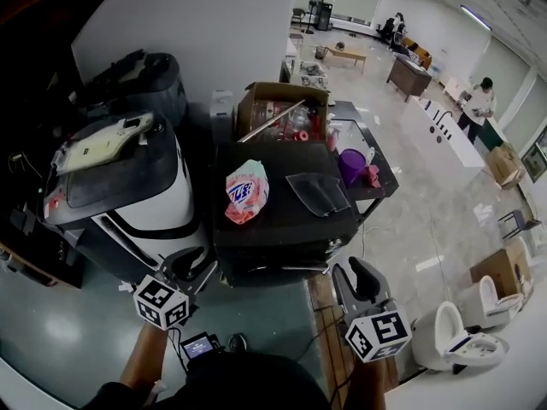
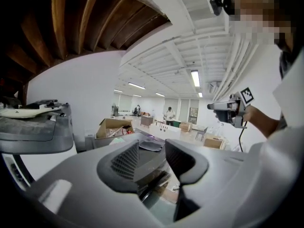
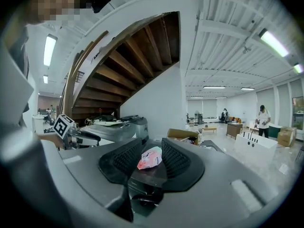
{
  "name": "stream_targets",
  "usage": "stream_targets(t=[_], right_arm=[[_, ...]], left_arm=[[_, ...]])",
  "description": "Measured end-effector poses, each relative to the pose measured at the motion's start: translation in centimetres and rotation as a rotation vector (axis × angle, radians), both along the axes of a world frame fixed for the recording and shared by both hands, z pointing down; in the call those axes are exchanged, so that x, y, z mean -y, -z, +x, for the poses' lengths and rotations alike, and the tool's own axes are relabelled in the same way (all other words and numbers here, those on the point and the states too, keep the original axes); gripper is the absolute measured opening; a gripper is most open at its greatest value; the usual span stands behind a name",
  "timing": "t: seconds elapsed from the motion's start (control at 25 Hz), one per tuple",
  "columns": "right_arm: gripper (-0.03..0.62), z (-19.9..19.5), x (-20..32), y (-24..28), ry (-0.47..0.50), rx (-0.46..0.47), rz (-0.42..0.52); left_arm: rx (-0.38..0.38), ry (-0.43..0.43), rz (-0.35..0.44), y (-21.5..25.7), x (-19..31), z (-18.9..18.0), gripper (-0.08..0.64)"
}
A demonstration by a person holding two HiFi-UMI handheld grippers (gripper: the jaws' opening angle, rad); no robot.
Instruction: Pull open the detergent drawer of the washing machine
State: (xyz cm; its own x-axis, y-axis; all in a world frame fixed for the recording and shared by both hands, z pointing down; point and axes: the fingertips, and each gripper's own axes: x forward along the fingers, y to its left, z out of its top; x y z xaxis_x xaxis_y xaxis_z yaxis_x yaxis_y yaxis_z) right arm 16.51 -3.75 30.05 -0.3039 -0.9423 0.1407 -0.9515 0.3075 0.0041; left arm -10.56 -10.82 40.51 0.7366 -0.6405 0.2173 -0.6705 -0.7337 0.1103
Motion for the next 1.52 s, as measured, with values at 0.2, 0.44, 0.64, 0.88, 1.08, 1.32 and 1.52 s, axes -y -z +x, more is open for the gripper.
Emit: stream_targets(t=[0.2, 0.44, 0.64, 0.88, 1.08, 1.32, 1.52], right_arm=[[0.129, -1.7, 1.0, 0.2, -0.04, -0.016, 0.003], [0.129, -2.8, 2.0, -0.1, -0.05, -0.045, -0.025], [0.129, -3.3, 3.5, 0.1, -0.028, -0.065, -0.036], [0.129, -3.4, 6.6, 0.5, 0.054, -0.066, -0.024], [0.129, -3.2, 9.3, 0.9, 0.143, -0.063, -0.019], [0.129, -2.1, 11.7, 0.7, 0.229, -0.07, -0.034], [0.129, -0.9, 13.2, -0.1, 0.274, -0.084, -0.061]], left_arm=[[-0.018, -0.05, 0.009, -0.2, 2.6, -0.9, 0.183], [-0.053, -0.052, -0.018, -1.4, 4.1, -1.9, 0.183], [-0.075, -0.029, -0.043, -2.3, 4.5, -2.6, 0.183], [-0.096, 0.058, -0.069, -3.0, 5.1, -3.5, 0.183], [-0.123, 0.151, -0.107, -4.0, 5.2, -3.4, 0.183], [-0.242, 0.236, -0.224, -7.1, 5.7, -2.0, 0.183], [-0.31, 0.276, -0.303, -11.0, 6.1, -0.3, 0.183]])
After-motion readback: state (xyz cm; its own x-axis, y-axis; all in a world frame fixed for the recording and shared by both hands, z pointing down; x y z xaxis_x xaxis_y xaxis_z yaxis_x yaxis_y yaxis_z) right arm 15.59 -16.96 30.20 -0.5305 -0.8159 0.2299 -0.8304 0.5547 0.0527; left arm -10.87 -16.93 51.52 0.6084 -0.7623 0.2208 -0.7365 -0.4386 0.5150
